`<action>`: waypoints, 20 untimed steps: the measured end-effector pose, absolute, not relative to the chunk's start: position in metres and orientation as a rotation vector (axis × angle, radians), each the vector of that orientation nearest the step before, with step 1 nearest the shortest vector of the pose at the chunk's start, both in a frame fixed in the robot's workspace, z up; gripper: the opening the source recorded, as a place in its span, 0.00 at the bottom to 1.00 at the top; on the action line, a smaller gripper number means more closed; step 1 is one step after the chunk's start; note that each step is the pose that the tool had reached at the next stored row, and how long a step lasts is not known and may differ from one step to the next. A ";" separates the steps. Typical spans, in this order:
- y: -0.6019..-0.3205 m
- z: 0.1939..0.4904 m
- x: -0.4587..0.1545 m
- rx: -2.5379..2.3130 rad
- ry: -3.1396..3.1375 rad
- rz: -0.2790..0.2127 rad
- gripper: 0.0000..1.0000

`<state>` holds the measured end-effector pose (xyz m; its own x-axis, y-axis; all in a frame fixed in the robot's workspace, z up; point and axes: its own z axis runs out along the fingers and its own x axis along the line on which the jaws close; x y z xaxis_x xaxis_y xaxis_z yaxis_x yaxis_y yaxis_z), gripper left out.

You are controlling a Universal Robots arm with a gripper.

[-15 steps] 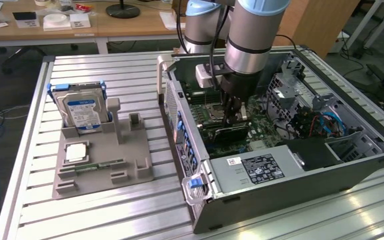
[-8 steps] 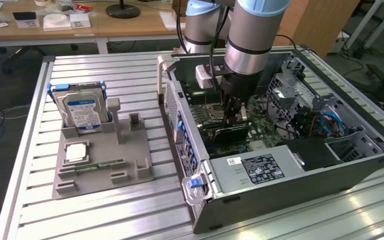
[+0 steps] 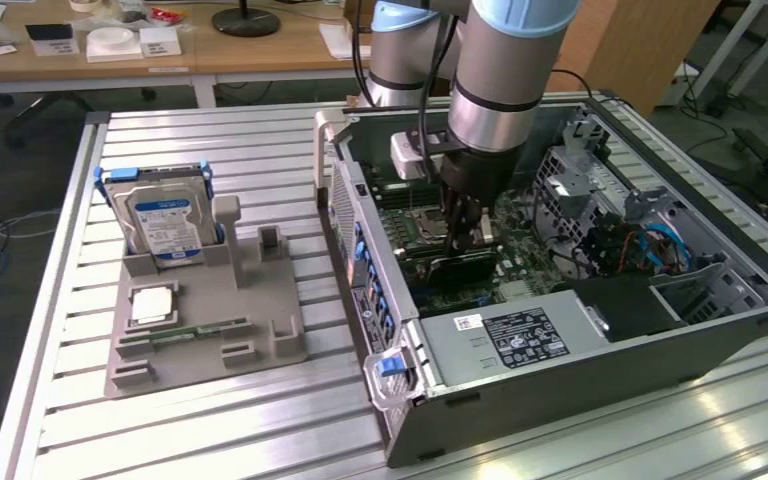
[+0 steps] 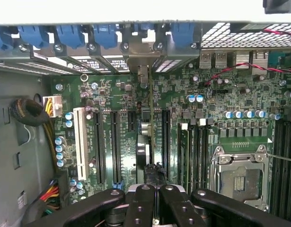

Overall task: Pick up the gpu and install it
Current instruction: 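Press down on the gpu until it lock into place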

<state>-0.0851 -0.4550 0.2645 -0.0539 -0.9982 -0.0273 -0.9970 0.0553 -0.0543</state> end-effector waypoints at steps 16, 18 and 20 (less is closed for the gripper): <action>-0.453 0.262 -0.085 -2.120 2.239 -0.033 0.11; -0.453 0.262 -0.085 -2.120 2.239 -0.033 0.11; -0.453 0.262 -0.085 -2.120 2.239 -0.033 0.11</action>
<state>-0.0853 -0.4535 0.2616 -0.0539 -0.9982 -0.0273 -0.9969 0.0553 -0.0550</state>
